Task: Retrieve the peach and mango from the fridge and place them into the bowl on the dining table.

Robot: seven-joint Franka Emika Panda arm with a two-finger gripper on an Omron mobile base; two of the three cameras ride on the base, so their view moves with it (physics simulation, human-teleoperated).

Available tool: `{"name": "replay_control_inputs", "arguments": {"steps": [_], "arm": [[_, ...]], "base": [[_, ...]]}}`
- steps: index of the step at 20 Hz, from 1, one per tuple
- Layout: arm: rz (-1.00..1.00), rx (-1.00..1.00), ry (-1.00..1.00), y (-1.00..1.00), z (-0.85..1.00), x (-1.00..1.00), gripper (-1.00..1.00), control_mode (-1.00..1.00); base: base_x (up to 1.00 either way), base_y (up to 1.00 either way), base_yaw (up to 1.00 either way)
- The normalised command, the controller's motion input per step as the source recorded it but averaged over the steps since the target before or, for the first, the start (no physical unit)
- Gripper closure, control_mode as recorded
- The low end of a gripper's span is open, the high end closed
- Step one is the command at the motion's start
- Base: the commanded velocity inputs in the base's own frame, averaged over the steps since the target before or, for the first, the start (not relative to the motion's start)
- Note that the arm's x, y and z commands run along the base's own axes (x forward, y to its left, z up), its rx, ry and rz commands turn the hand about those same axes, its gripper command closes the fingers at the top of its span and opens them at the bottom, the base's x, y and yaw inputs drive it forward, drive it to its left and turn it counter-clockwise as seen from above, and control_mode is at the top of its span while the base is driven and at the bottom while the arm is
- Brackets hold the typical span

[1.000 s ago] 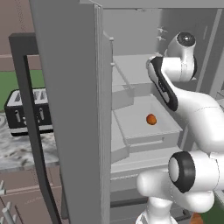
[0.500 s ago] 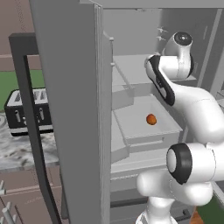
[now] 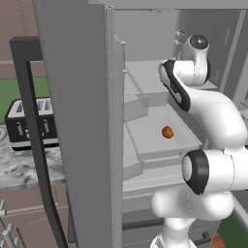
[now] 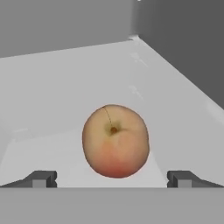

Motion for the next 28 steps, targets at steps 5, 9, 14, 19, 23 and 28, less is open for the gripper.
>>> {"name": "replay_control_inputs", "arguments": {"steps": [5,9,14,19,23,28], "arm": [[0.0,0.0,0.0,-0.08,-0.06,0.27,-1.0,-1.0],[0.0,0.0,0.0,-0.08,-0.1,0.3,-1.0,-1.0],[0.0,0.0,0.0,-0.07,-0.1,0.17,-1.0,-1.0],[0.0,0.0,0.0,-0.03,-0.14,0.07,-1.0,-1.0],[0.0,0.0,0.0,-0.02,-0.14,0.03,-1.0,-1.0],[0.0,0.0,0.0,0.0,-0.17,0.01,-1.0,-1.0]], "base": [[0.0,0.0,0.0],[0.0,0.0,0.0],[0.0,0.0,0.0],[0.0,0.0,0.0],[0.0,0.0,0.0],[0.0,0.0,0.0]]}}
